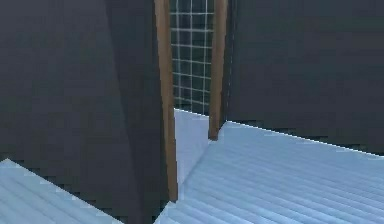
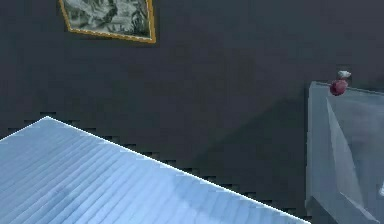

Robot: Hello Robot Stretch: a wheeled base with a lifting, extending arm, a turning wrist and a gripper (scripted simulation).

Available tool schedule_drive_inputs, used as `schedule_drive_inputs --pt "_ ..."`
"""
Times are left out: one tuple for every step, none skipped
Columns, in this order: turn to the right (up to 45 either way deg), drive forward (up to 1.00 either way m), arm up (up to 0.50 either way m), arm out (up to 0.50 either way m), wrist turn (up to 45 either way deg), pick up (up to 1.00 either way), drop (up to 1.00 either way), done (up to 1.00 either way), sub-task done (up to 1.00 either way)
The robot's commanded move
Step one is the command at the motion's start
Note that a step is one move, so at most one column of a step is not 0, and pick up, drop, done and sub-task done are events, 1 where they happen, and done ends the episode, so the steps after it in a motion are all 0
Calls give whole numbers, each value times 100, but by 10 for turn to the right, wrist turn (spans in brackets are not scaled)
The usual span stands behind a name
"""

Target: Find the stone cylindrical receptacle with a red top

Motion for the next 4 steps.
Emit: schedule_drive_inputs --pt "0 10 0 0 0 0 0 0 0" --pt "-330 0 0 0 0 0 0 0 0" --pt "0 10 0 0 0 0 0 0 0" --pt "-450 0 0 0 0 0 0 0 0"
